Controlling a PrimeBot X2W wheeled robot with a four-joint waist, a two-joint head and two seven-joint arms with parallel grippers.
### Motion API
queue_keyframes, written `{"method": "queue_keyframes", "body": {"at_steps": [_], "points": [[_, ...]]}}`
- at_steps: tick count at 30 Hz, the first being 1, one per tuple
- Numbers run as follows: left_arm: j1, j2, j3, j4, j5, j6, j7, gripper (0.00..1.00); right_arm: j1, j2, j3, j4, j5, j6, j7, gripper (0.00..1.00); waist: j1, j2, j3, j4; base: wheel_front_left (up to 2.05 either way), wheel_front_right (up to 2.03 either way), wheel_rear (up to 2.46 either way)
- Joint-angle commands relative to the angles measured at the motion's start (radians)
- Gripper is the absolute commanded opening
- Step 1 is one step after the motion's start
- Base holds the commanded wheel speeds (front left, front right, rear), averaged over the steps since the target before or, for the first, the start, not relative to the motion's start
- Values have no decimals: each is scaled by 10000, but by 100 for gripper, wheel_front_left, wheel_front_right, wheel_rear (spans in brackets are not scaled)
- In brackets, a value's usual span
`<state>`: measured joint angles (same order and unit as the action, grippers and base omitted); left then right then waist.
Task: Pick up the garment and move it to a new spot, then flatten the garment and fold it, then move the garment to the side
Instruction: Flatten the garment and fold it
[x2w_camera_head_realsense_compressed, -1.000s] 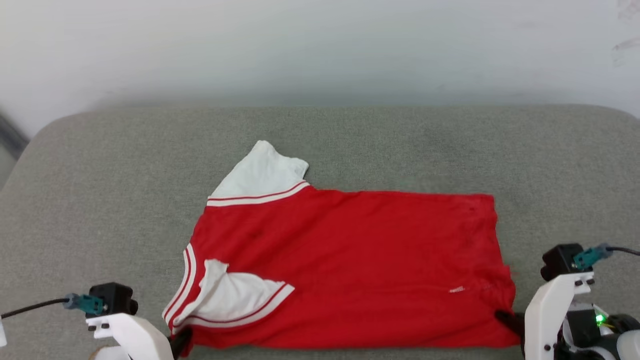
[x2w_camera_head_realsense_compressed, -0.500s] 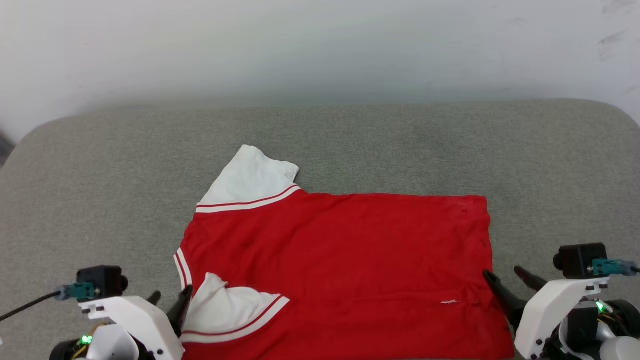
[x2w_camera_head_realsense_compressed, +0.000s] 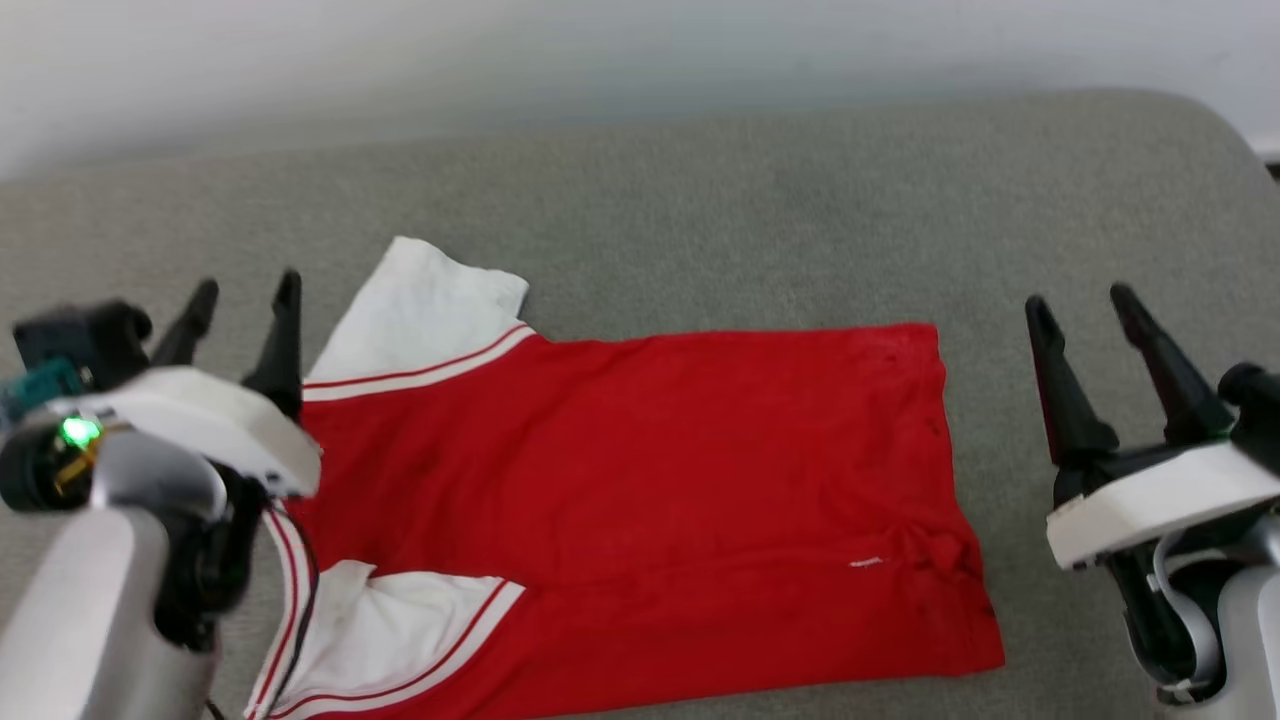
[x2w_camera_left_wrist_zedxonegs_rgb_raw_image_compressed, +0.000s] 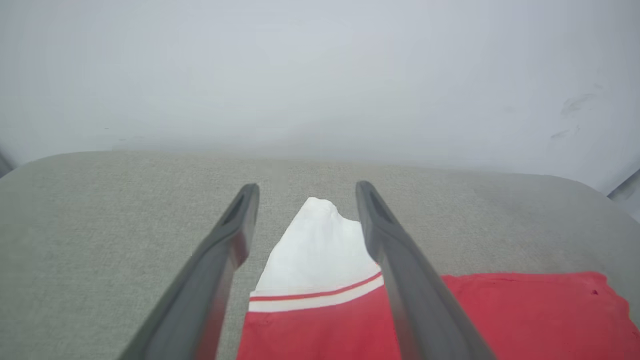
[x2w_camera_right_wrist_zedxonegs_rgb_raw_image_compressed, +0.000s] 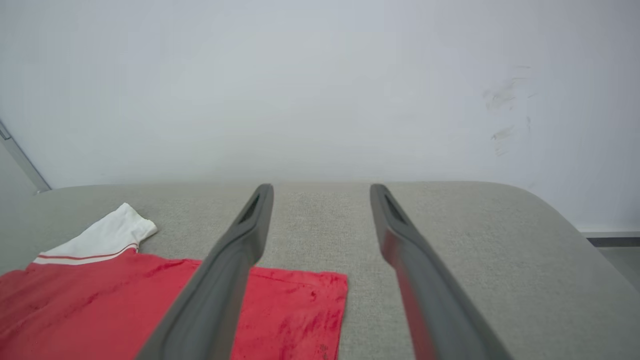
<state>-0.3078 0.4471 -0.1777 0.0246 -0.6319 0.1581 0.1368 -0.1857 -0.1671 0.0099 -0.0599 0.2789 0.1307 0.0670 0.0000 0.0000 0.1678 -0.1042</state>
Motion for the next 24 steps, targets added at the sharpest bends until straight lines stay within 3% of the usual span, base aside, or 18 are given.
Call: {"method": "queue_keyframes", "body": {"at_steps": [1,8,17,21,24], "points": [[-687,130,52,168,56,-112,74,100,-306,189,-27,-285,-60,0,-157,100,0,0,1007,-454,0,0,0],[-2724,756,28,994,-405,-794,1394,100,-816,403,-95,-800,-146,0,-364,100,0,0,2344,-934,0,0,0],[-5144,2142,-343,2289,-1360,-1472,5486,100,-1126,608,75,-685,21,-2,-590,100,0,0,3322,-1656,0,0,0],[-5496,2552,-579,2603,-1782,-1378,7324,100,-1211,685,157,-545,119,0,-661,100,0,0,3559,-1892,0,0,0],[-5612,2695,-669,2771,-1914,-1189,8075,100,-1278,714,245,-450,199,-2,-704,100,0,0,3758,-2039,0,0,0]]}}
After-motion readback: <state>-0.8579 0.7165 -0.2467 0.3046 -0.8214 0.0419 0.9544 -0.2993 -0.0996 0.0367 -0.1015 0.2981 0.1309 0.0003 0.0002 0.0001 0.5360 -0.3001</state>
